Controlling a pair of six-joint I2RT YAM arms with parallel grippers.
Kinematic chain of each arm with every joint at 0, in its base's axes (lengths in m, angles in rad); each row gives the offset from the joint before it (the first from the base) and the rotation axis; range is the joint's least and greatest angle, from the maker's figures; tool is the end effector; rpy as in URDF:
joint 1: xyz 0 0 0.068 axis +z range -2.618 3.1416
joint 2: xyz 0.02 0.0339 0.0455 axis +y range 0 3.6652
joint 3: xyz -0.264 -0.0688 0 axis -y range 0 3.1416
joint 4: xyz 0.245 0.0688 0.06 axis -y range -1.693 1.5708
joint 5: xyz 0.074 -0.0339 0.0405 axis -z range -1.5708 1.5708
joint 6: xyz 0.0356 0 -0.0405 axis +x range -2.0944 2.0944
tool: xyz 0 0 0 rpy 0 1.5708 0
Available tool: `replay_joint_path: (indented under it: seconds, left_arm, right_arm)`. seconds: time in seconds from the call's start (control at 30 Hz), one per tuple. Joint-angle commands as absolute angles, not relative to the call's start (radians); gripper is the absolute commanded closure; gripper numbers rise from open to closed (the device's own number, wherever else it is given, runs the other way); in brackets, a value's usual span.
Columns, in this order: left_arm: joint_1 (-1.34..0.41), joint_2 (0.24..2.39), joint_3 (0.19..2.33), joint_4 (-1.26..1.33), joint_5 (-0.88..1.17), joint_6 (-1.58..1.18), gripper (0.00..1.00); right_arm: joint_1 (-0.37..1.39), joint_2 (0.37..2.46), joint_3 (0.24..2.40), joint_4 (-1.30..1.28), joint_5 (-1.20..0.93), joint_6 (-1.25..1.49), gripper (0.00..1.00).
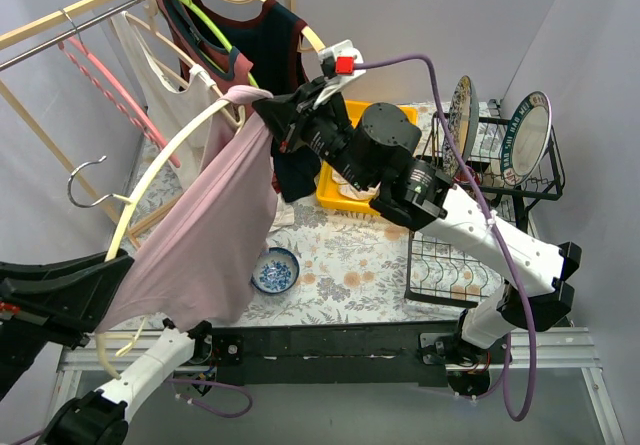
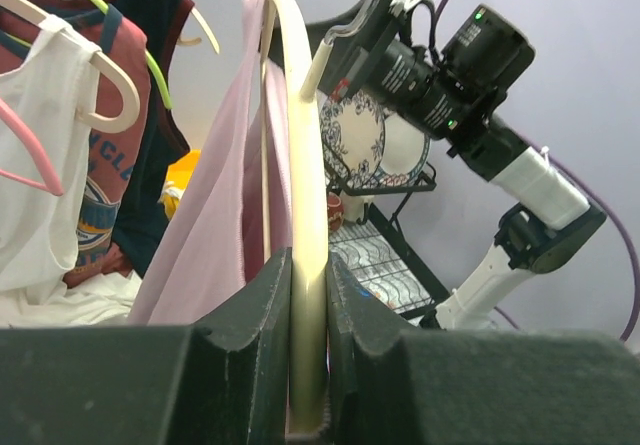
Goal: Remove the tank top from the hanger
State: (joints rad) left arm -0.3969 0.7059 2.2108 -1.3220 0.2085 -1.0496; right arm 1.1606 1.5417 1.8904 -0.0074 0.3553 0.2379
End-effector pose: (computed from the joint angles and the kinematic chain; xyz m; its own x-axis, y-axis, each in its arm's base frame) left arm -0.1113 0.0387 0.5530 -0.4072 -0.7493 -0.5223 0.4272 0.3491 -0.8340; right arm 0.1403 0.2915 0.5534 -0.0421 0.4573 -0.8883 -0.7400 0.5832 0.3352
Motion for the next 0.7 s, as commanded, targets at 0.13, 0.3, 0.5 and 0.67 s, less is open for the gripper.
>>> replay_joint_path:
  seconds: [0.13, 0.3, 0.5, 0.67]
  left_arm:
    - [-0.410, 0.695, 2.188, -1.364, 0.252, -0.989, 1.00]
    - [-0.408, 0.692, 2.146, -1.342, 0.261, -0.992, 1.00]
    - [-0.408, 0.724, 2.221, -1.302, 0.301, -0.997, 1.00]
    - [-0.410, 0.733, 2.250, -1.293, 0.249, -1.009, 1.00]
  right_arm:
    - [1.025, 1.470, 1.888, 0.009, 0.456, 0.270, 0.99]
    - [1.020, 1.447, 1.844, 0.058, 0.224, 0.256, 0.99]
    - [1.020, 1.411, 1.763, 0.081, 0.199, 0.318, 0.99]
    - [1.019, 1.385, 1.686, 0.031, 0.296, 0.354, 0.99]
